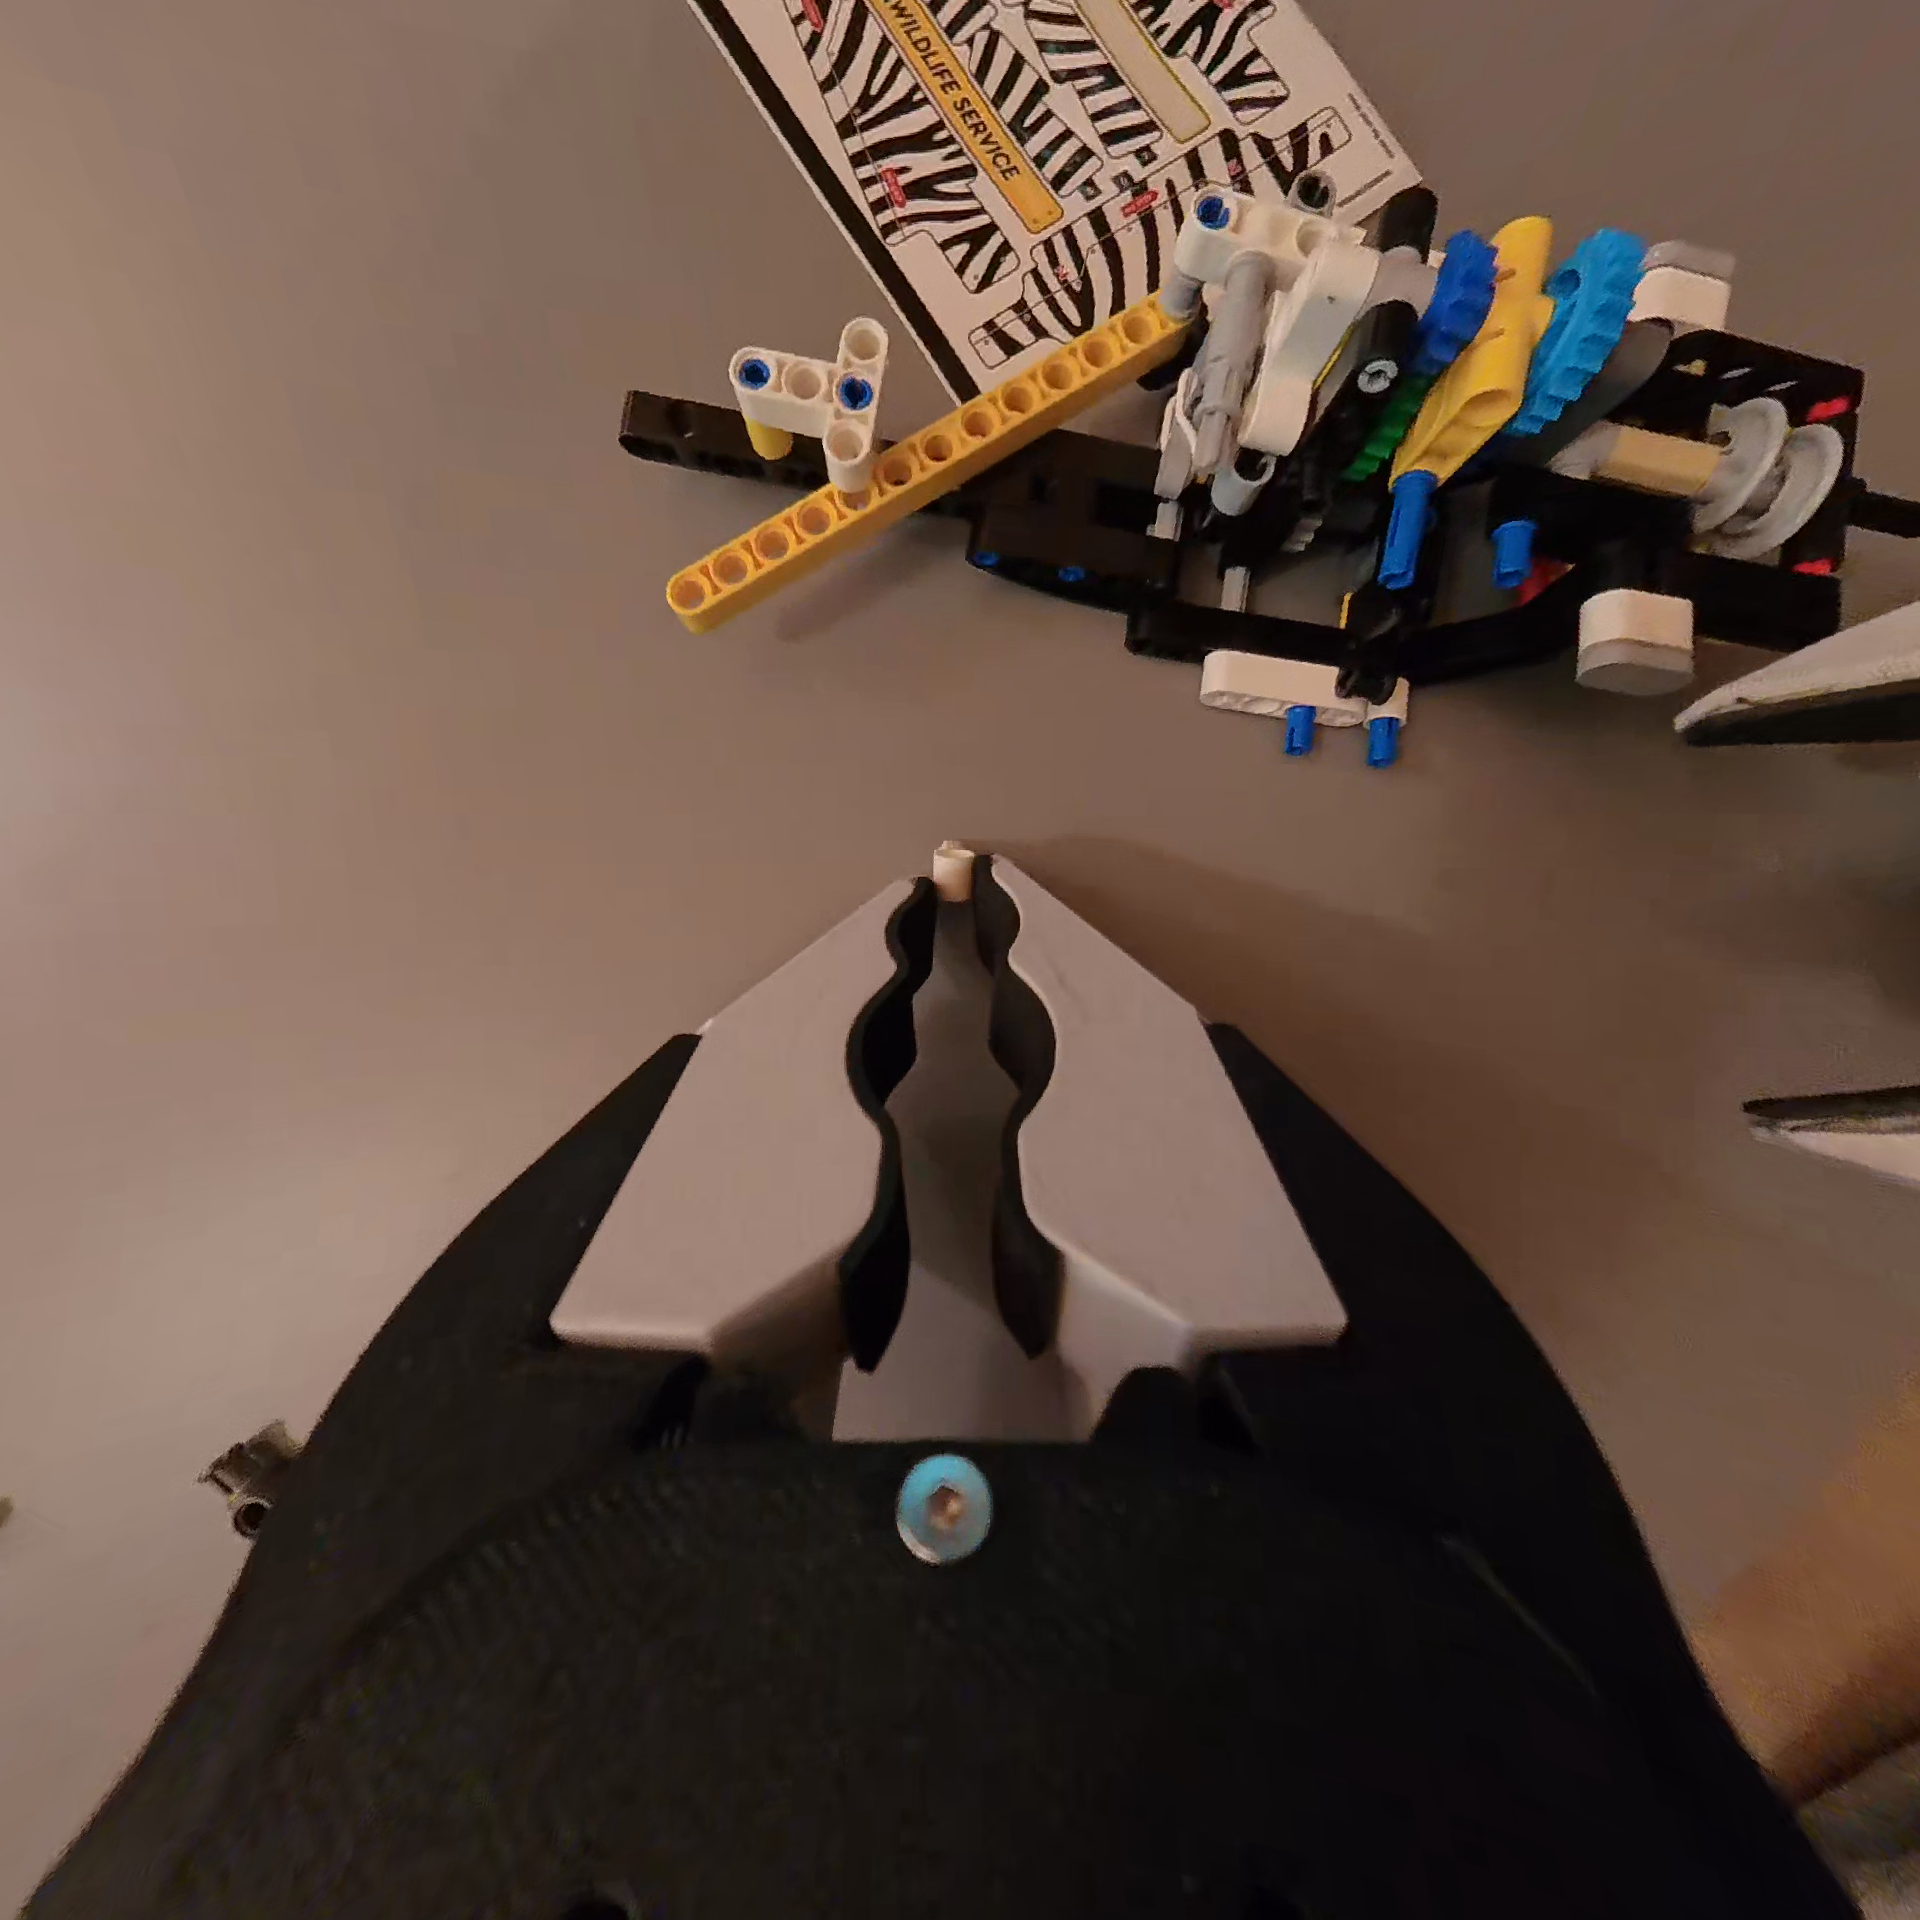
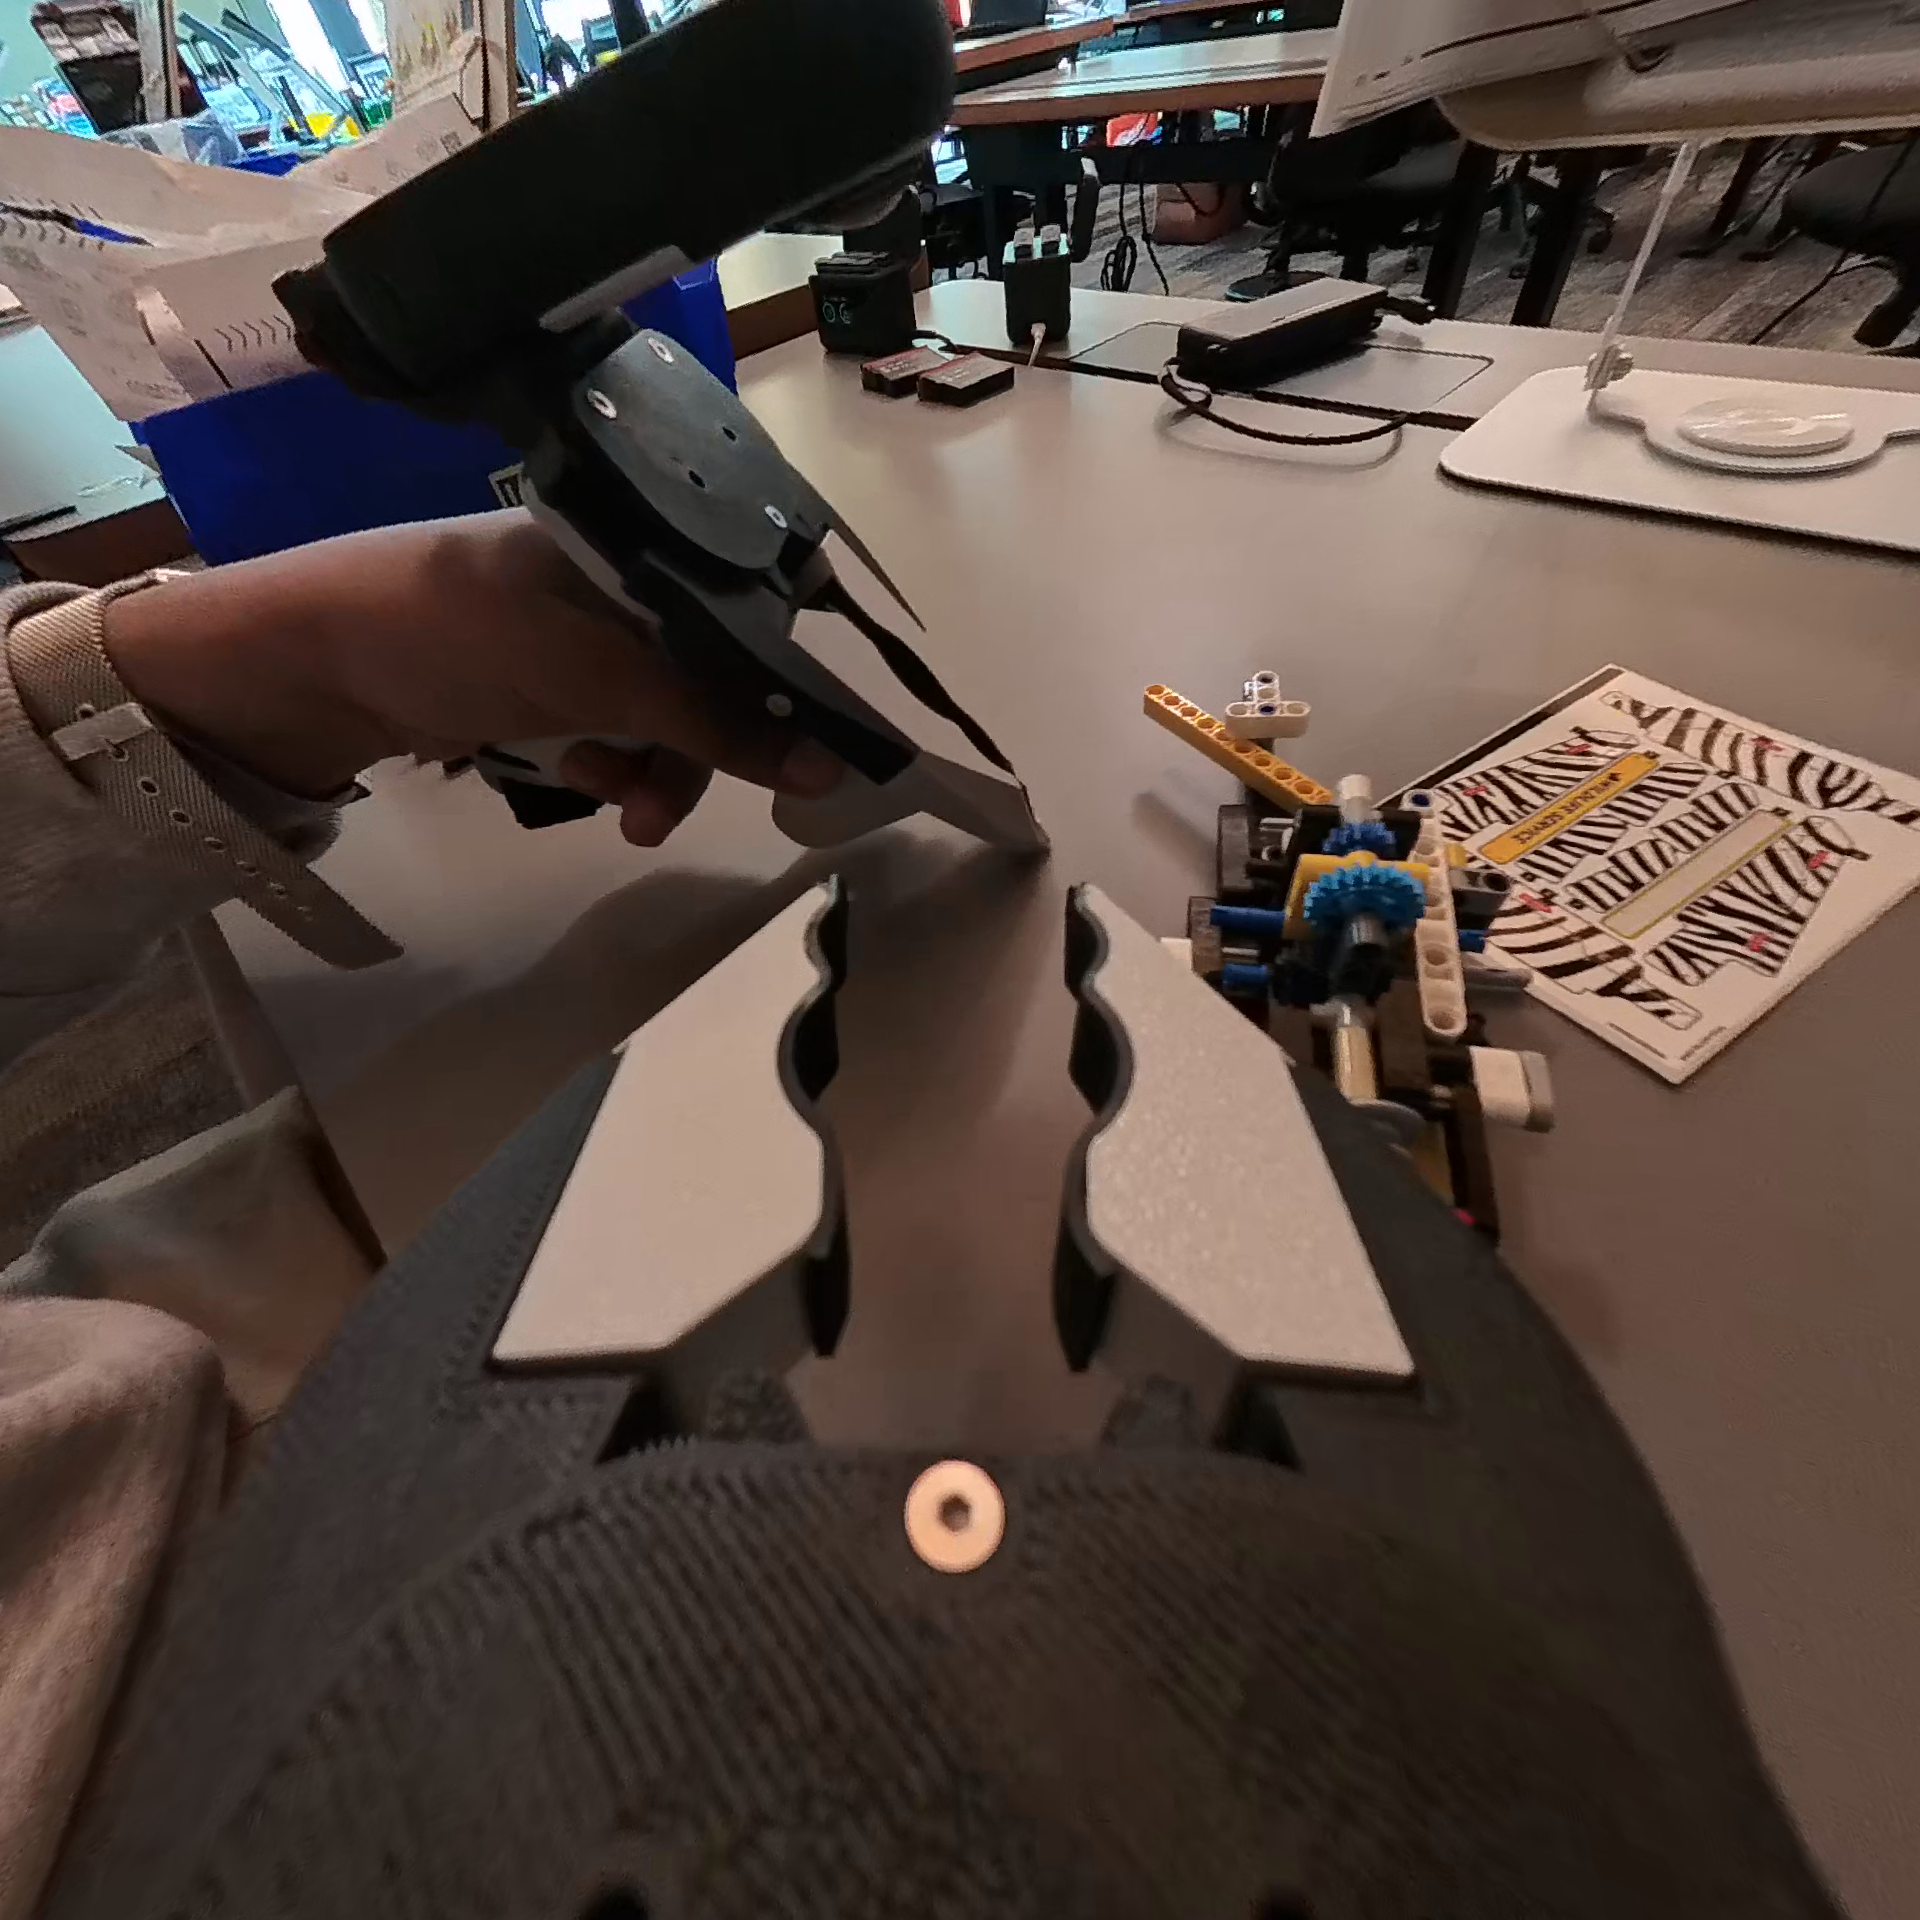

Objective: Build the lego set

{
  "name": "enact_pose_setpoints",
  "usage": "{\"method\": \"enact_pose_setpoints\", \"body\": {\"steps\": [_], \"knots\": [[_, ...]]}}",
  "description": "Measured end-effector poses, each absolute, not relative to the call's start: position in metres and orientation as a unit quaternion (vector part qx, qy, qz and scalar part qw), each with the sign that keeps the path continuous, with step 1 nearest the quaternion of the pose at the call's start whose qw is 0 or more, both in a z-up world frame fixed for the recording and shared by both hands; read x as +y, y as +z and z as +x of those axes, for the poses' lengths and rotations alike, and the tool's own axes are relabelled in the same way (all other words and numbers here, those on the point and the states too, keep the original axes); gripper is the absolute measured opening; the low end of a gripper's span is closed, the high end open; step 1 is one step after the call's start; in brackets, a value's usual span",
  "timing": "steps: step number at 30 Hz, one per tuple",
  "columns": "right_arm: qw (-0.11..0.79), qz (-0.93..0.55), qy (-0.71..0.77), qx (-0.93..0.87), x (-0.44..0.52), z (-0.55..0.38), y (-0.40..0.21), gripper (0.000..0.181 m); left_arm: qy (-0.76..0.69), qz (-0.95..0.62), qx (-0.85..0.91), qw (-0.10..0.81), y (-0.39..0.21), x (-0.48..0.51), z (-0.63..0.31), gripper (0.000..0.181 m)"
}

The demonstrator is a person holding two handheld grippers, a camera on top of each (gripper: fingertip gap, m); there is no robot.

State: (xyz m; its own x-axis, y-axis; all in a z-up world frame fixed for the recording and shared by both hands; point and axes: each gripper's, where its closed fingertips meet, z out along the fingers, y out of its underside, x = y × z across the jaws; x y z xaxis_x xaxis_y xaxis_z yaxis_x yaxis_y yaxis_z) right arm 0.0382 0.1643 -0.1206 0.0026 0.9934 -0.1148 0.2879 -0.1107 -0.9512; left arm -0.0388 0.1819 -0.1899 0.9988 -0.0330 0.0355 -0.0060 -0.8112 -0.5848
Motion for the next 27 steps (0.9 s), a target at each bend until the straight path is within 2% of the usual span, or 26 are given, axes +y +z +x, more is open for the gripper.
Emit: {"method": "enact_pose_setpoints", "body": {"steps": [7, 18, 27], "knots": [[0.388, -0.591, 0.452, -0.544, 0.163, 0.038, -0.121, 0.041, -0.018, -0.950, 0.008, 0.313, -0.191, 0.184, -0.040, 0.008], [0.384, -0.593, 0.454, -0.543, 0.164, 0.038, -0.122, 0.041, -0.009, -0.952, 0.021, 0.306, -0.190, 0.183, -0.038, 0.023], [0.386, -0.594, 0.451, -0.544, 0.164, 0.037, -0.122, 0.040, 0.023, -0.945, 0.037, 0.325, -0.180, 0.185, -0.044, 0.055]]}}
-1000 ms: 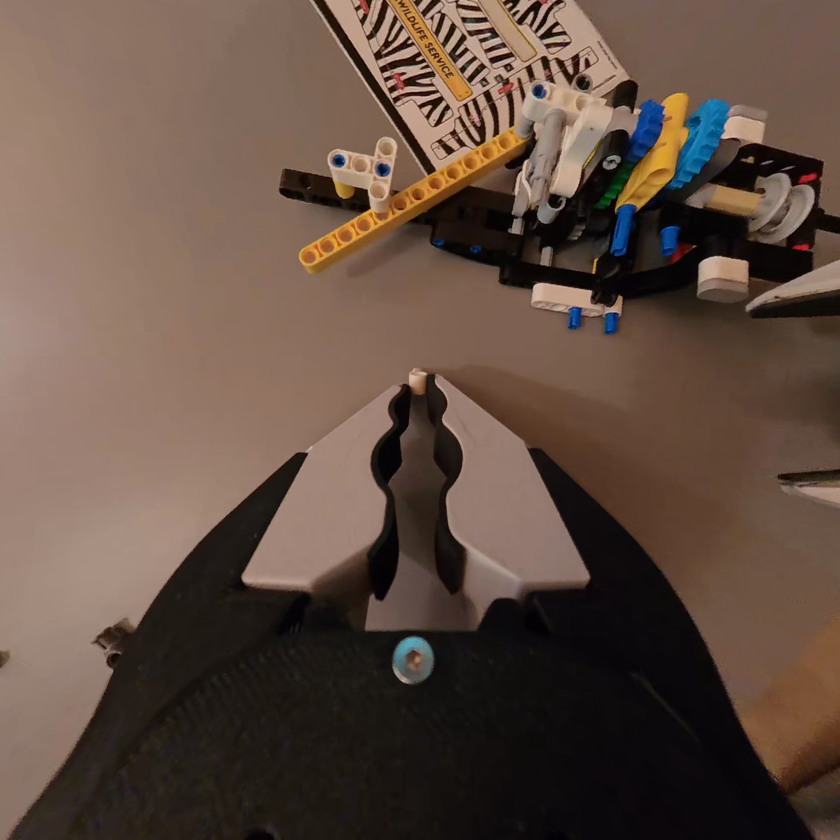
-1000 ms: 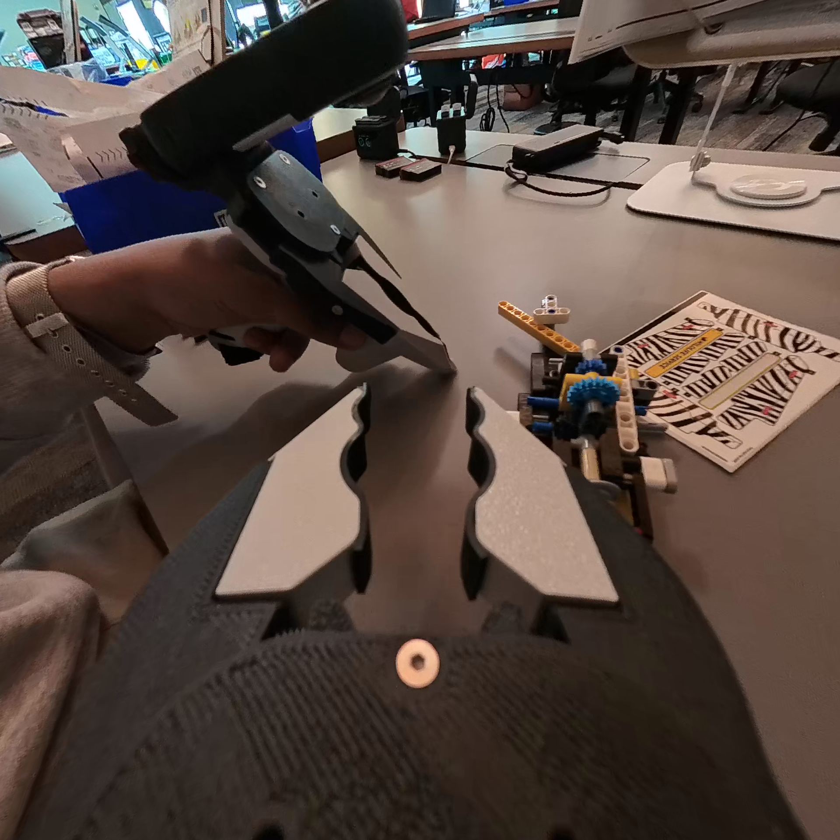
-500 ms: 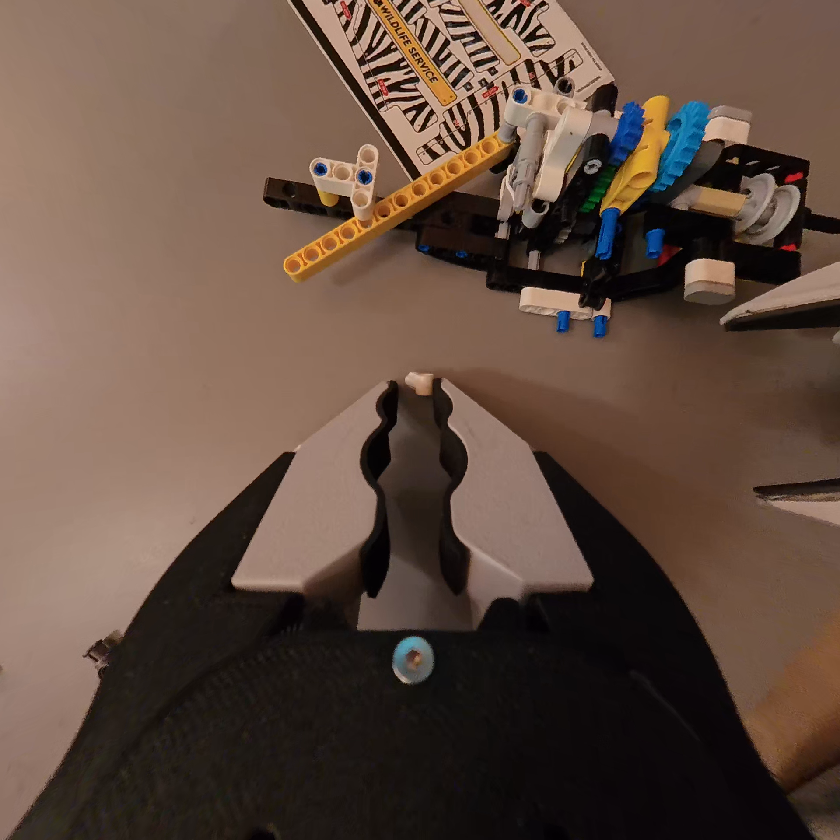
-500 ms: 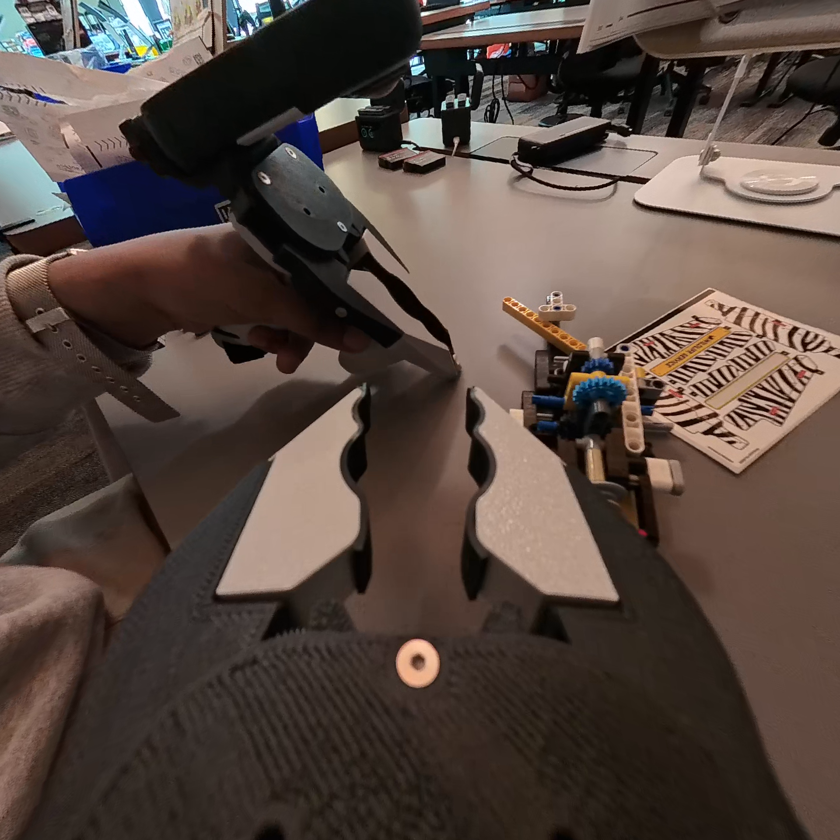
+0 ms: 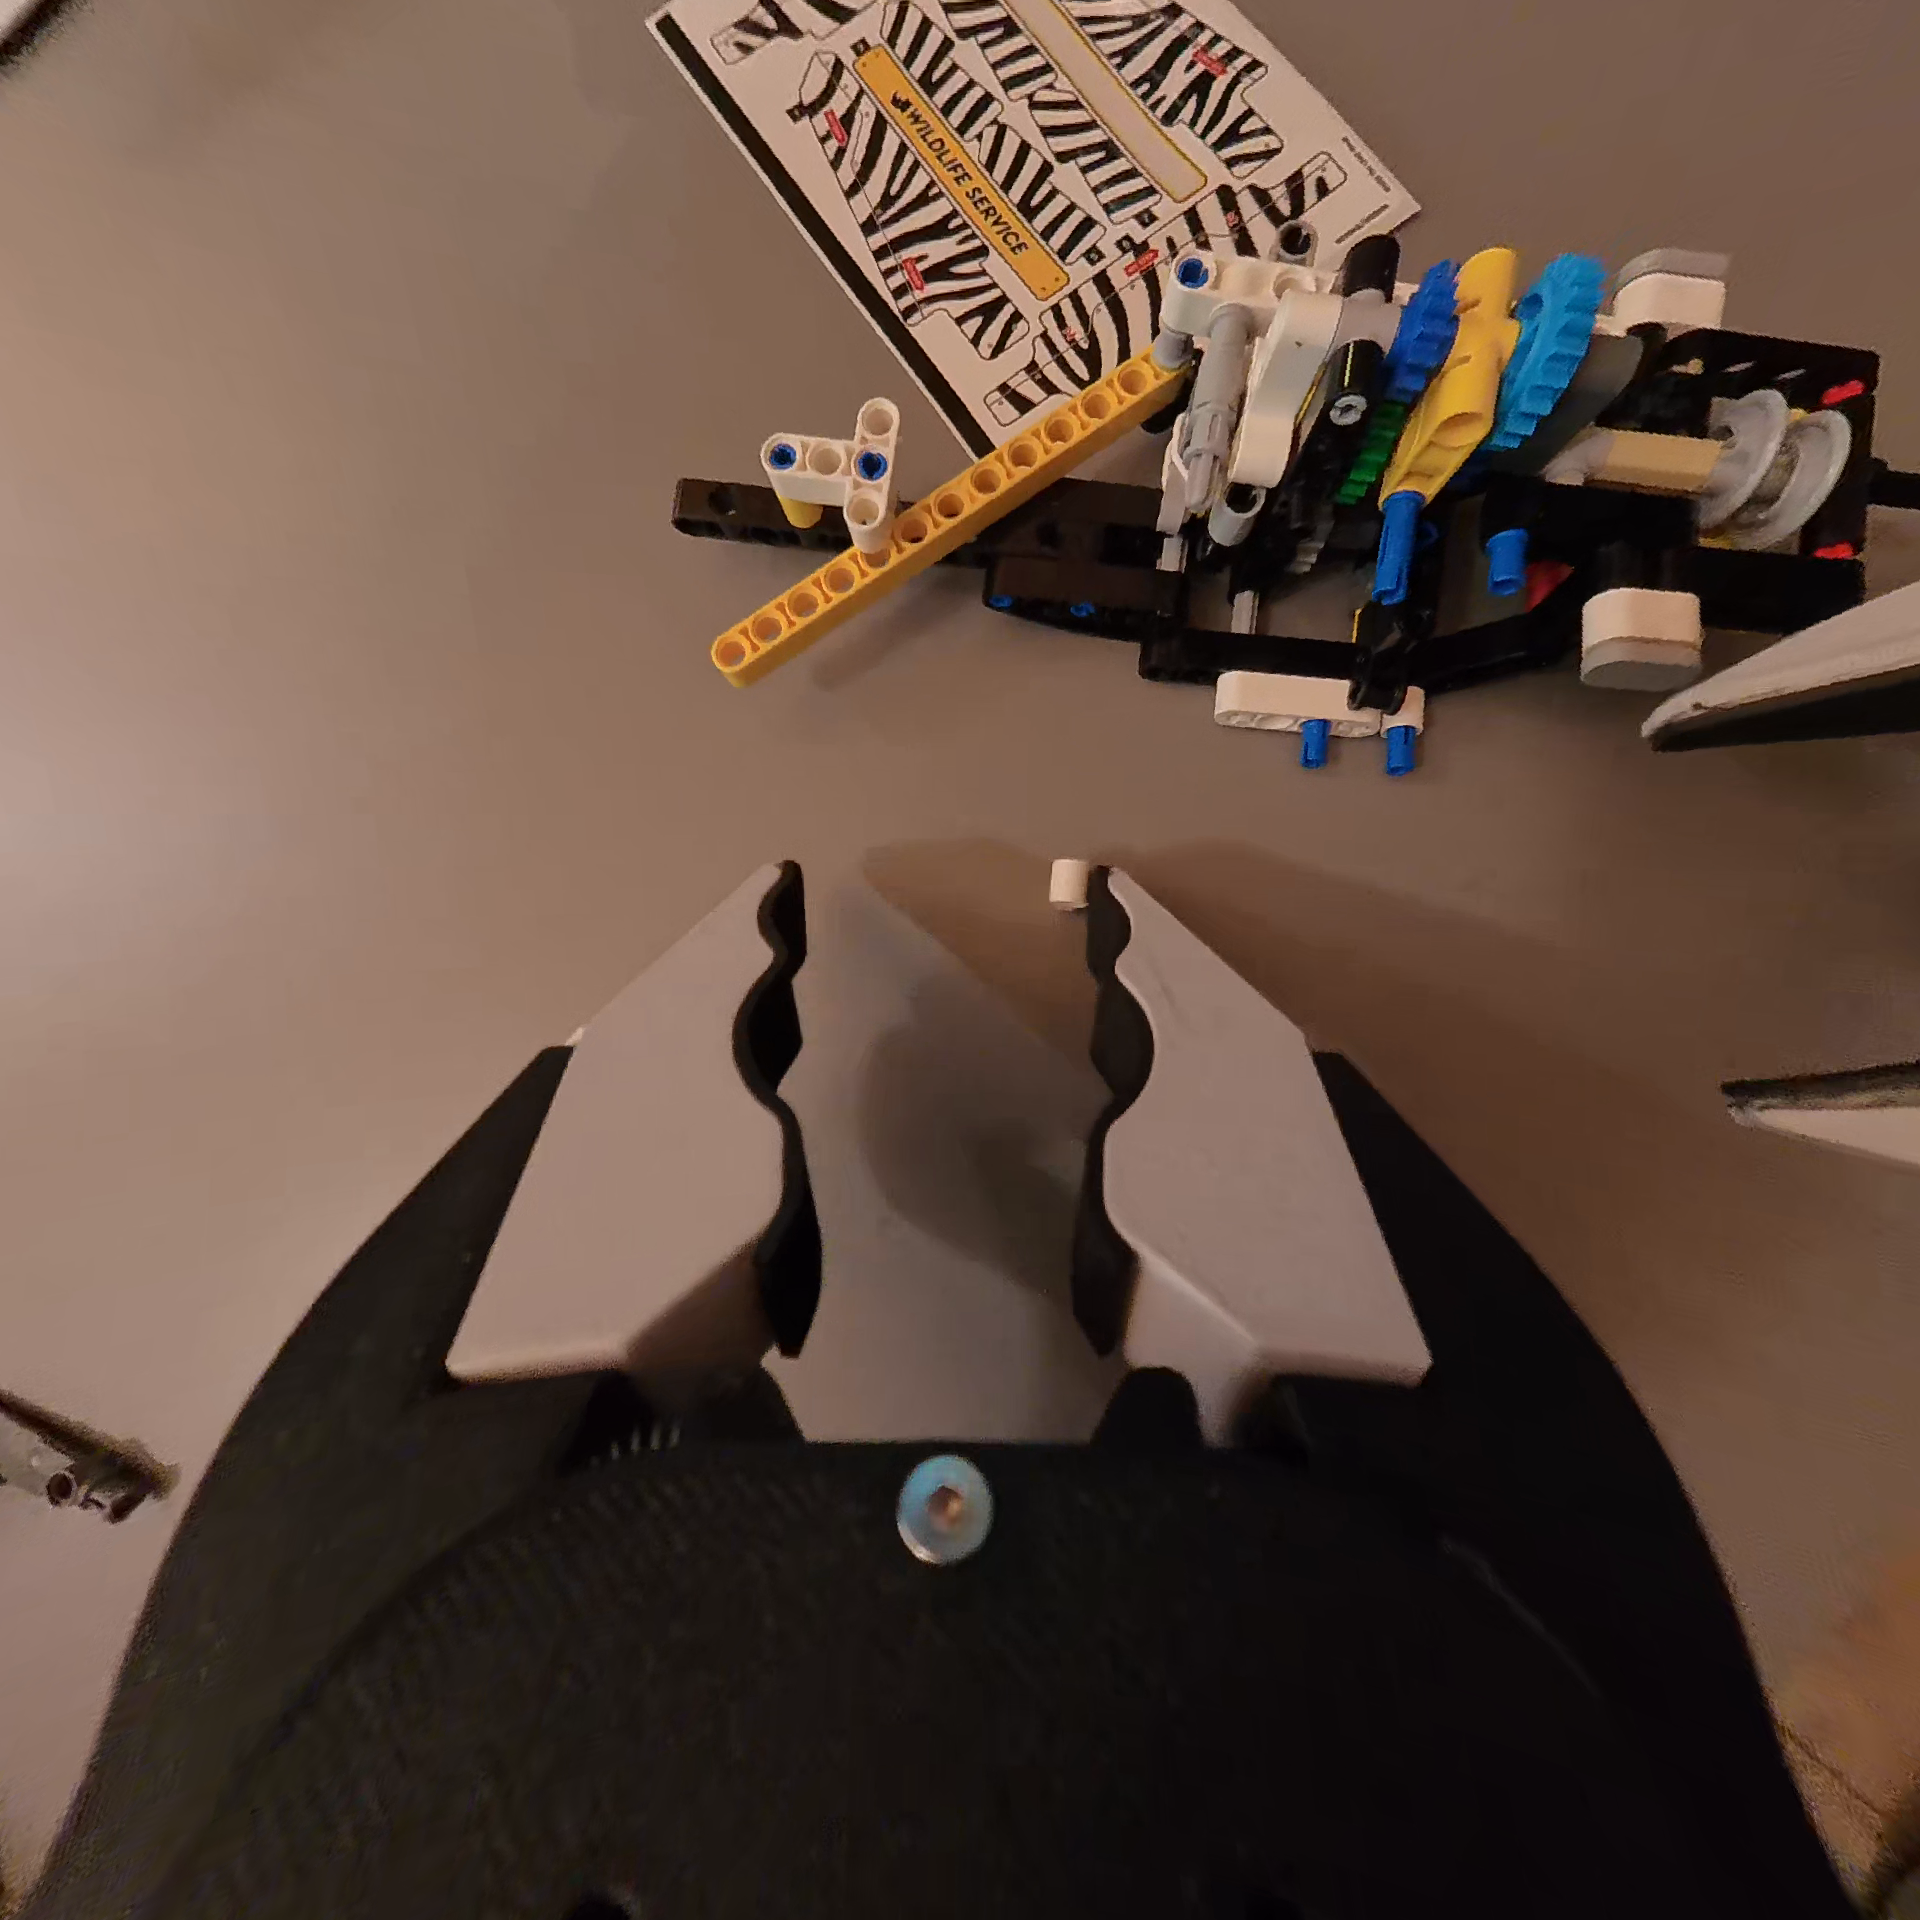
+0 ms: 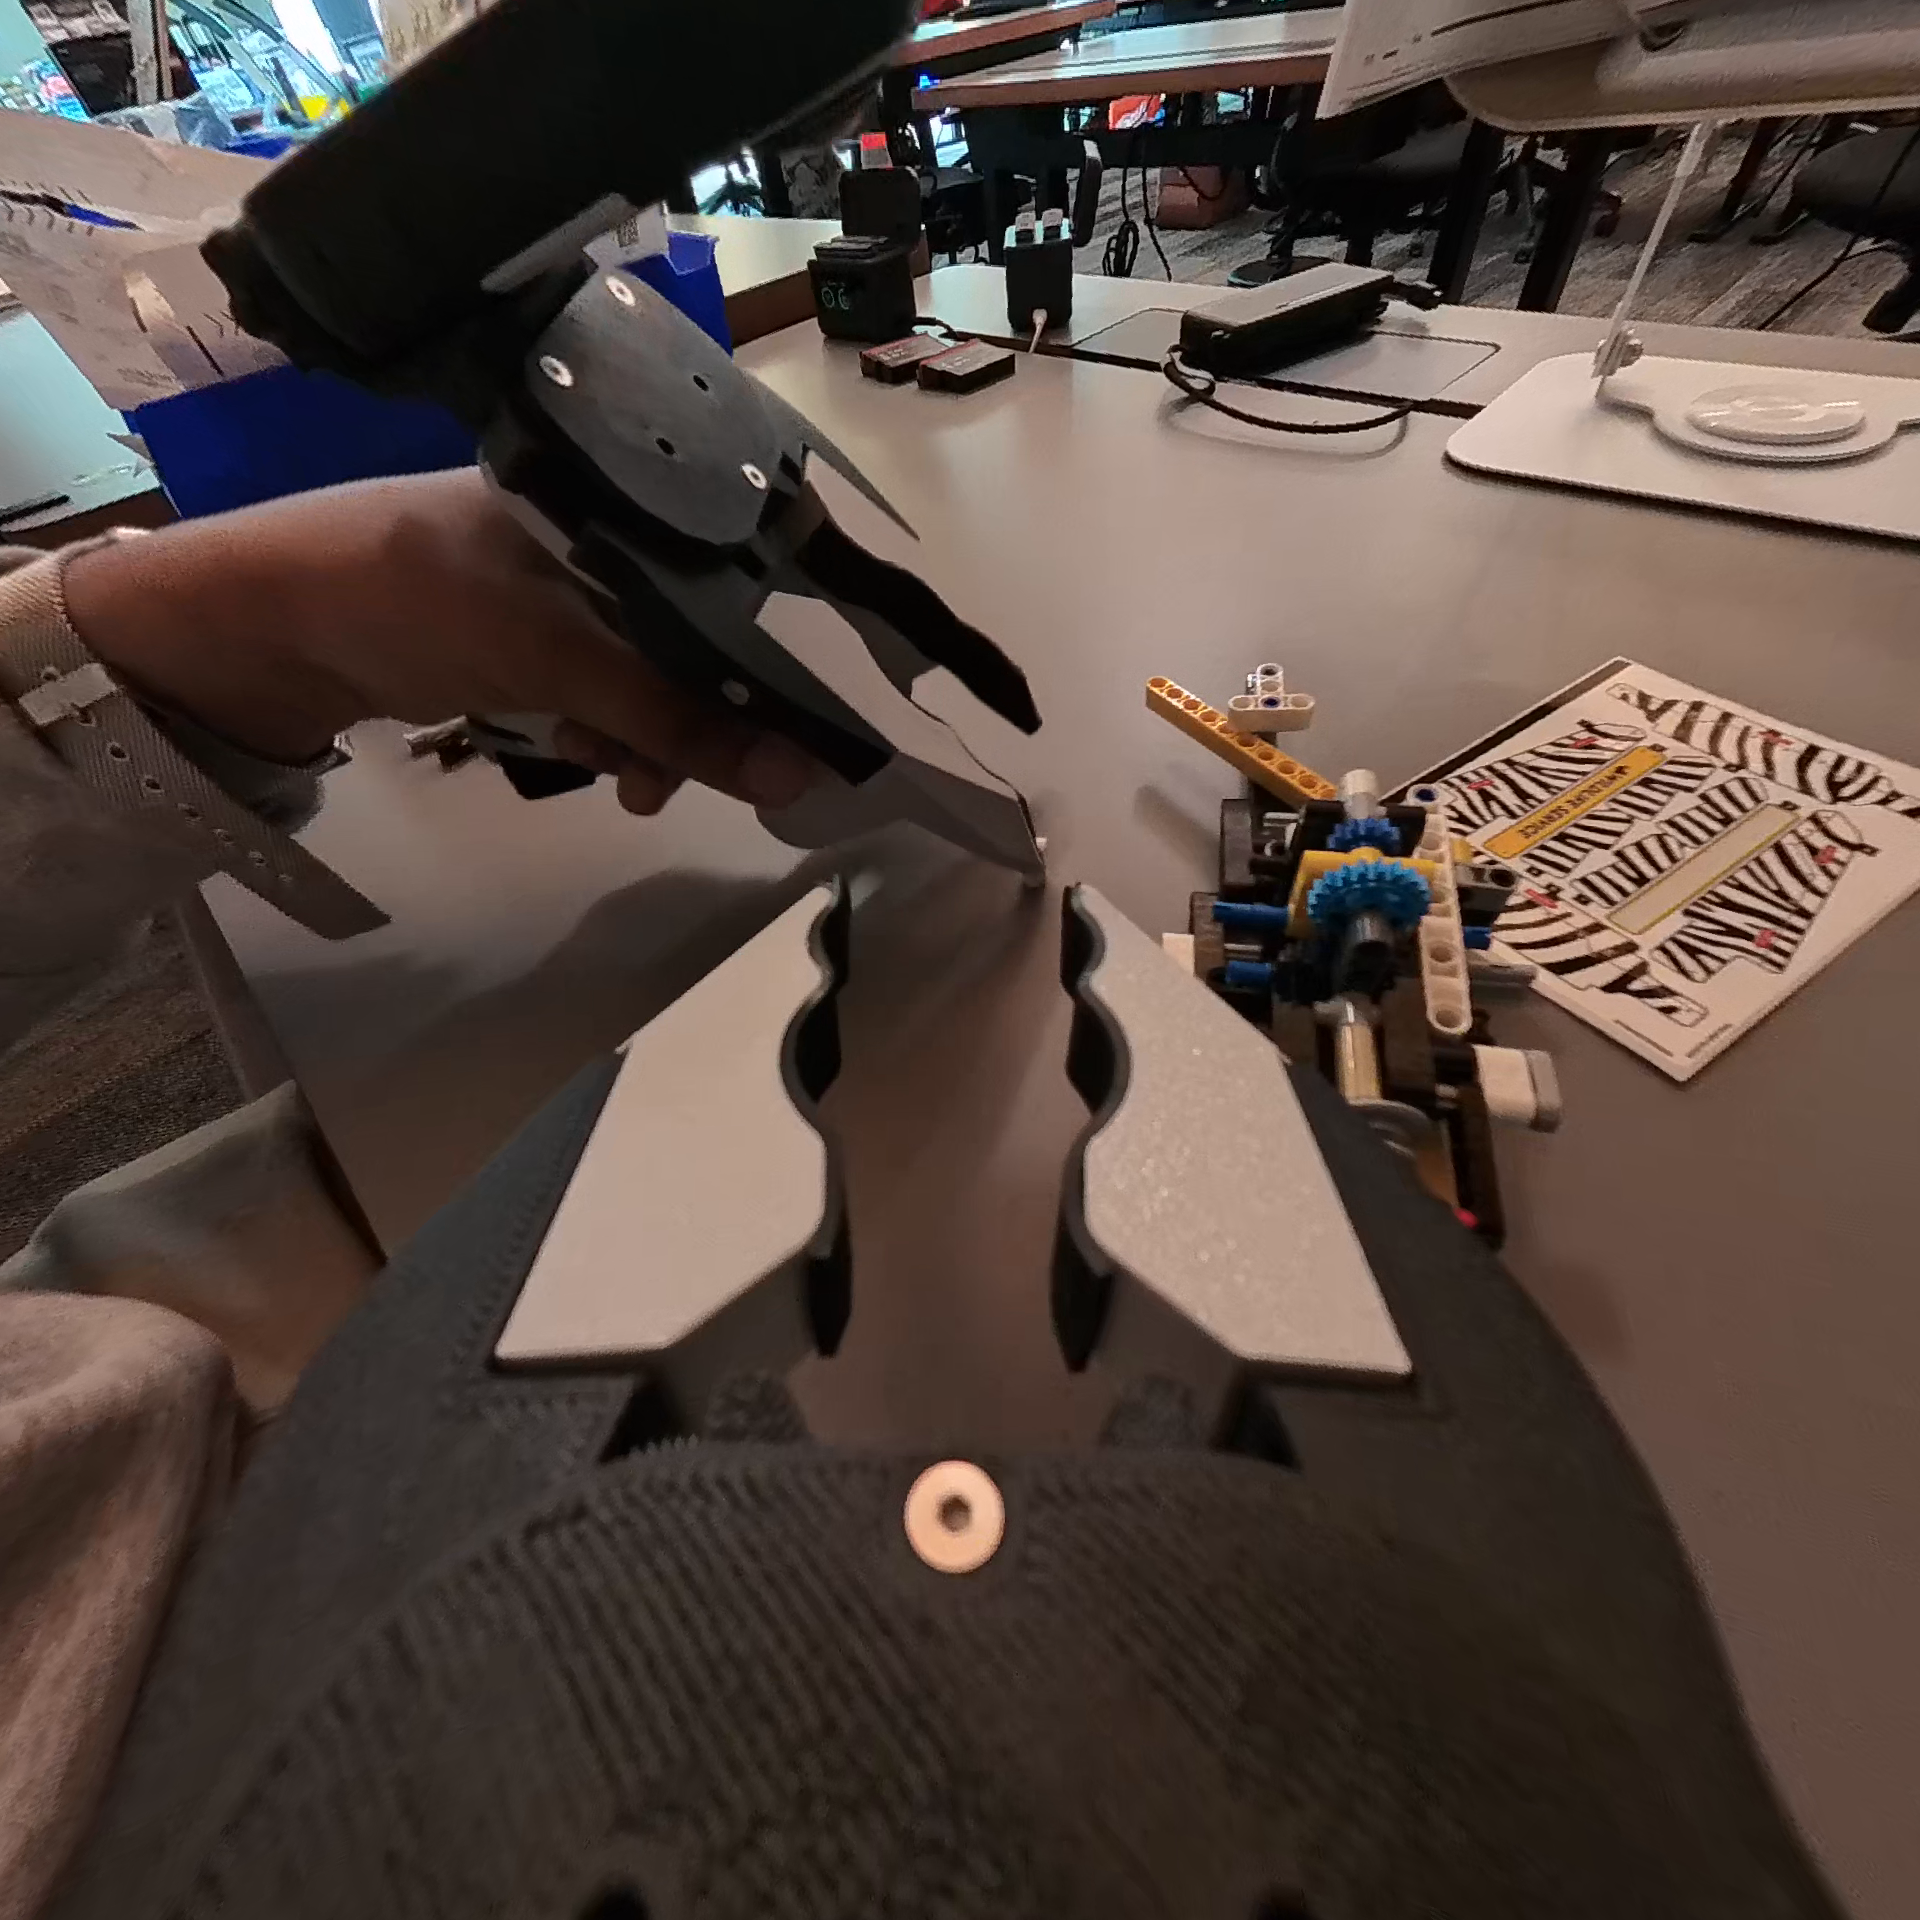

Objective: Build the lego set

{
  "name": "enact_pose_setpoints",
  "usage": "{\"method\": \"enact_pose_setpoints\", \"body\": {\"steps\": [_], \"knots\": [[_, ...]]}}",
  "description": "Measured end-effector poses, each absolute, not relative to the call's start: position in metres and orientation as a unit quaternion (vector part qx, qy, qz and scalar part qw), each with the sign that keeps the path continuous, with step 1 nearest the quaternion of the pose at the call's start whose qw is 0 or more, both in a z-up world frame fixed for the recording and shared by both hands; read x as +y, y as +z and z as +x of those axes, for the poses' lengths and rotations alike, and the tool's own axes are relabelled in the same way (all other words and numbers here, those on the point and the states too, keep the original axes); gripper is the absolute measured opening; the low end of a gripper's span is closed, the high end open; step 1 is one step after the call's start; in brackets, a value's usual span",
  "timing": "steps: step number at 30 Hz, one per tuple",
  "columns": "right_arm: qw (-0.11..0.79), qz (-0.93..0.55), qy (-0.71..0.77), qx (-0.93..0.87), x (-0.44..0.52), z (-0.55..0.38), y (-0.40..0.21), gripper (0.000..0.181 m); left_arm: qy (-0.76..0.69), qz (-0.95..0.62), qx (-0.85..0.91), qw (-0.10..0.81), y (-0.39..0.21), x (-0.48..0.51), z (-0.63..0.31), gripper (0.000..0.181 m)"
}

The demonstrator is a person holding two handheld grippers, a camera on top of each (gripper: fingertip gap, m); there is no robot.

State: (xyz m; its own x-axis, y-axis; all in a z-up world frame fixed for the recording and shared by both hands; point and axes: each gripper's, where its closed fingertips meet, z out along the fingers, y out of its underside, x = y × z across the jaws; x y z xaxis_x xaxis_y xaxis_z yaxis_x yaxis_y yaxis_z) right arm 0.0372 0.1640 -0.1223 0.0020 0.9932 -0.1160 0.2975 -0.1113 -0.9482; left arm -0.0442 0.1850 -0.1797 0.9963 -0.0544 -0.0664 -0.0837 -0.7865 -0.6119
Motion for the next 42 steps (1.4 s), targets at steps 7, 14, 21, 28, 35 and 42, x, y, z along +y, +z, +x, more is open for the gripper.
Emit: {"method": "enact_pose_setpoints", "body": {"steps": [7, 14, 21, 28, 35, 42], "knots": [[0.386, -0.593, 0.454, -0.542, 0.164, 0.038, -0.121, 0.040, -0.029, -0.941, 0.059, 0.332, -0.176, 0.181, -0.033, 0.027], [0.387, -0.592, 0.453, -0.542, 0.164, 0.038, -0.121, 0.040, -0.017, -0.940, 0.037, 0.338, -0.171, 0.179, -0.048, 0.013], [0.392, -0.589, 0.456, -0.540, 0.164, 0.038, -0.119, 0.039, 0.023, -0.941, 0.045, 0.336, -0.173, 0.181, -0.053, 0.013], [0.431, -0.532, 0.490, -0.539, 0.120, 0.033, -0.081, 0.014, 0.183, -0.926, 0.020, 0.330, -0.166, 0.182, -0.090, 0.000], [0.456, -0.507, 0.523, -0.511, 0.059, 0.030, -0.037, 0.000, 0.353, -0.875, 0.023, 0.330, -0.144, 0.184, -0.111, 0.000], [0.460, -0.557, 0.521, -0.456, 0.079, 0.032, -0.034, 0.000, 0.440, -0.833, 0.038, 0.333, -0.126, 0.190, -0.102, 0.000]]}}
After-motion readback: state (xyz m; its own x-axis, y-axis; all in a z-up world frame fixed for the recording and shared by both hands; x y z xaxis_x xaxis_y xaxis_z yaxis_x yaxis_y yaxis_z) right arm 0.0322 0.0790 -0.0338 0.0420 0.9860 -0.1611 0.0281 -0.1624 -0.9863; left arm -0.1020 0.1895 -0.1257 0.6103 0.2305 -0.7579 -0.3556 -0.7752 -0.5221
